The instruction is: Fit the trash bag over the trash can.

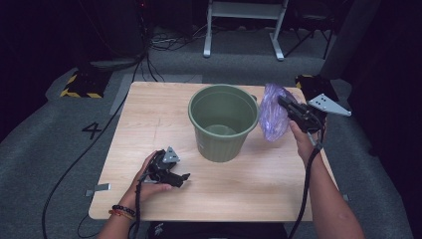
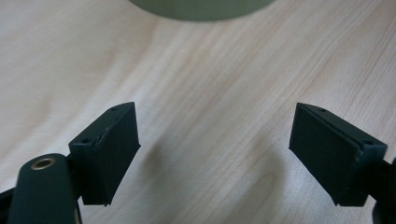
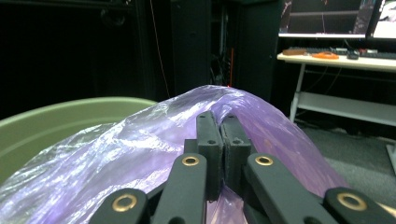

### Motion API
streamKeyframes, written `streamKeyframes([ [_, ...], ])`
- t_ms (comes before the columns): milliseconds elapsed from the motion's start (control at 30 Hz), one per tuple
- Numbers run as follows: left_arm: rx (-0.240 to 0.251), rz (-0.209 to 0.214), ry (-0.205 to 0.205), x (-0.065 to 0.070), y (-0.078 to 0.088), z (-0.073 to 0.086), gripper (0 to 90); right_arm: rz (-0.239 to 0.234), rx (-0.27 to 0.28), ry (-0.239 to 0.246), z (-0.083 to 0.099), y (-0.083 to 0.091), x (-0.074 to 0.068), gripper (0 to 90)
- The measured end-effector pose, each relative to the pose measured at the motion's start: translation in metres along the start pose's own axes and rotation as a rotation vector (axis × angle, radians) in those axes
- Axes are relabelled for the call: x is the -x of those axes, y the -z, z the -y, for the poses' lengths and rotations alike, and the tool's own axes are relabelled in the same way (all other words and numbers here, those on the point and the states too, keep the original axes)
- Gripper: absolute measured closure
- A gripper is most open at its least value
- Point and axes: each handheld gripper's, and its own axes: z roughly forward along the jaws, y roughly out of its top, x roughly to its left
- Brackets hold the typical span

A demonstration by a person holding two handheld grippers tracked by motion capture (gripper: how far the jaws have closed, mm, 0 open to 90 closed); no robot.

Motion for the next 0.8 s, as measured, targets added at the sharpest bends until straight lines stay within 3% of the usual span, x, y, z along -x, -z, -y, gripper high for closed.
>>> streamKeyframes([
  [67,0.057,-0.028,0.022,-0.009,0.015,-0.006,16.2,0.008,0.017,0.010,-0.009,-0.001,-0.003,89.0],
  [233,0.130,-0.043,0.051,-0.020,0.035,-0.015,16.2,0.020,0.024,0.036,-0.020,-0.005,-0.008,89.0],
  [333,0.172,-0.056,0.030,-0.022,0.052,-0.026,16.3,0.043,0.035,0.056,-0.026,-0.012,-0.017,88.9],
  [600,0.269,-0.069,-0.003,-0.019,0.083,-0.050,16.6,0.045,0.013,0.104,-0.028,-0.027,-0.037,88.9],
  [733,0.308,-0.058,-0.016,-0.017,0.093,-0.062,16.9,0.050,0.005,0.111,-0.027,-0.032,-0.042,88.8],
  [767,0.337,-0.083,-0.034,-0.014,0.095,-0.065,16.9,0.048,0.004,0.109,-0.026,-0.033,-0.043,88.7],
  [800,0.335,-0.080,-0.042,-0.012,0.096,-0.069,18.8,0.051,0.004,0.111,-0.026,-0.034,-0.045,88.7],
])
